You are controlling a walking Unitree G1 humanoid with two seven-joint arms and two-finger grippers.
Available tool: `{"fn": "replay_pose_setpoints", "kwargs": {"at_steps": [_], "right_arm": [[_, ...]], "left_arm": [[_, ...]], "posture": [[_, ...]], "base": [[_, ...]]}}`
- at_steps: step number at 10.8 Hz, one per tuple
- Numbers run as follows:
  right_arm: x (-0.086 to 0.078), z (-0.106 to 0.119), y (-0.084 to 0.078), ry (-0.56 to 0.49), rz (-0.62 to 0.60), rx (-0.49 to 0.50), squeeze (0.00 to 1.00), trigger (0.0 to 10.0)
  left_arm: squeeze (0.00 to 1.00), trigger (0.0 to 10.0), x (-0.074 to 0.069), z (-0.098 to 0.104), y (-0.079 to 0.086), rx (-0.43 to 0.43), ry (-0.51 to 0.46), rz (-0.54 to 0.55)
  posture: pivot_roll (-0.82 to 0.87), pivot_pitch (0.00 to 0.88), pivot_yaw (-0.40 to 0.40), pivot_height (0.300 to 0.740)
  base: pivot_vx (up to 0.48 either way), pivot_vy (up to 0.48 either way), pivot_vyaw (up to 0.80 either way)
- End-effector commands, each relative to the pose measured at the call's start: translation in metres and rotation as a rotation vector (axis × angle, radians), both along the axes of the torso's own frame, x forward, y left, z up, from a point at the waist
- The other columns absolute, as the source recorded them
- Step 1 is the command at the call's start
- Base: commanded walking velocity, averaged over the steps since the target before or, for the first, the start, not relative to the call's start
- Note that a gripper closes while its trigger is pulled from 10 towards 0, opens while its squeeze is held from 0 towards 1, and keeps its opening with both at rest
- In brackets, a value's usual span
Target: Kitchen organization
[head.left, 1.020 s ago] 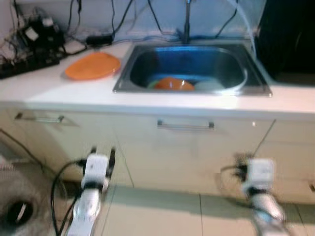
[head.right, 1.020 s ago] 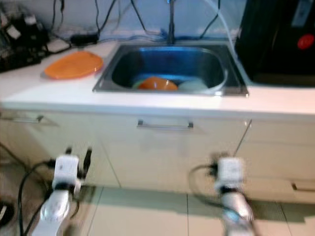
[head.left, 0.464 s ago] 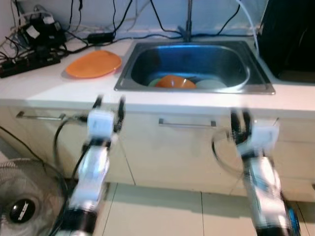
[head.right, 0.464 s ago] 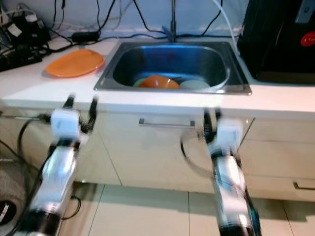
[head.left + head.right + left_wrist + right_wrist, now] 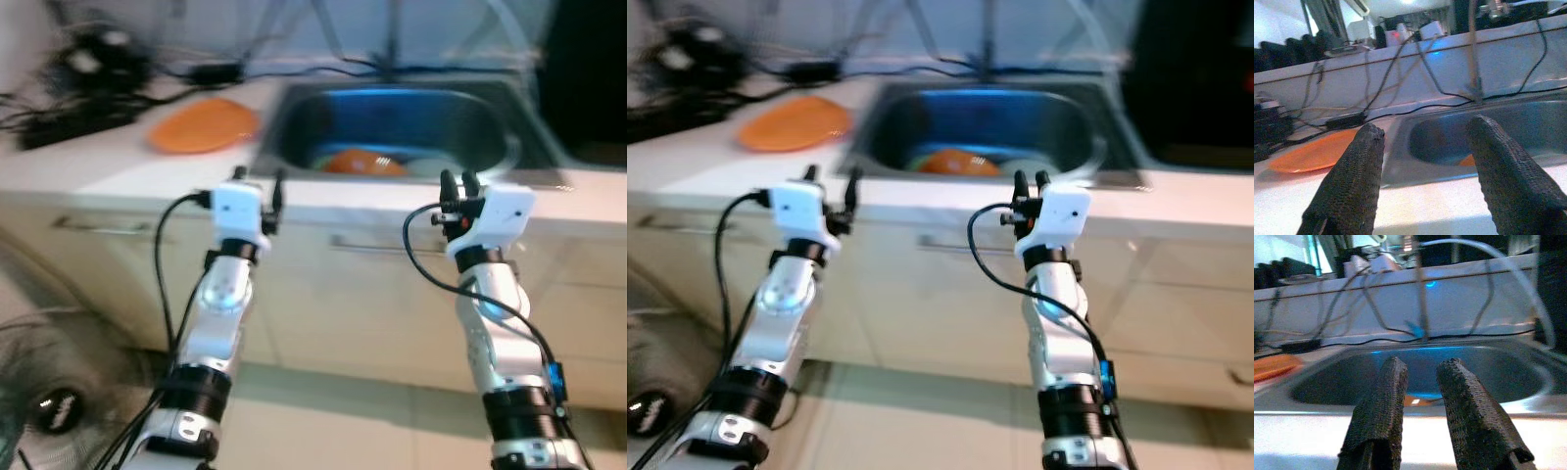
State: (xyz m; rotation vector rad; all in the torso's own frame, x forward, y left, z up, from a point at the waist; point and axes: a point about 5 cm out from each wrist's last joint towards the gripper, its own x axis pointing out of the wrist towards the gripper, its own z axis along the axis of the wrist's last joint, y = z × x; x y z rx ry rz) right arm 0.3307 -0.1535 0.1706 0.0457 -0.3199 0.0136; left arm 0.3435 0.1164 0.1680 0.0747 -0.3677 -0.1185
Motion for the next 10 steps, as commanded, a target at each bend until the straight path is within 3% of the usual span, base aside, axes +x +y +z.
{"fn": "replay_pose_setpoints", "kwargs": {"at_steps": [1,5,7,10], "right_arm": [[0.0018,-0.0013,0.0089,0.022,0.026,0.014,0.0,10.0],[0.0017,-0.0032,0.0097,0.036,0.022,0.018,0.0,10.0],[0.0018,-0.0056,0.0072,0.05,0.012,0.019,0.0,10.0],[0.002,-0.0008,0.0126,0.035,0.041,-0.006,0.0,10.0]], "left_arm": [[0.0,10.0,0.0019,-0.0037,0.005,0.015,0.022,0.008],[0.0,10.0,0.0043,-0.0066,0.0045,0.033,0.047,0.007],[0.0,10.0,0.0058,-0.0114,0.0011,0.065,0.084,0.007],[0.0,10.0,0.0063,-0.0067,0.0001,0.018,0.071,0.003]], "posture": [[0.04,0.0,0.105,0.728],[0.04,0.008,0.117,0.728],[0.04,0.012,0.118,0.728],[0.03,0.012,0.118,0.728]], "base": [[0.0,0.458,0.0],[0.0,0.409,0.0],[0.0,0.0,0.0],[0.0,0.0,0.0]]}}
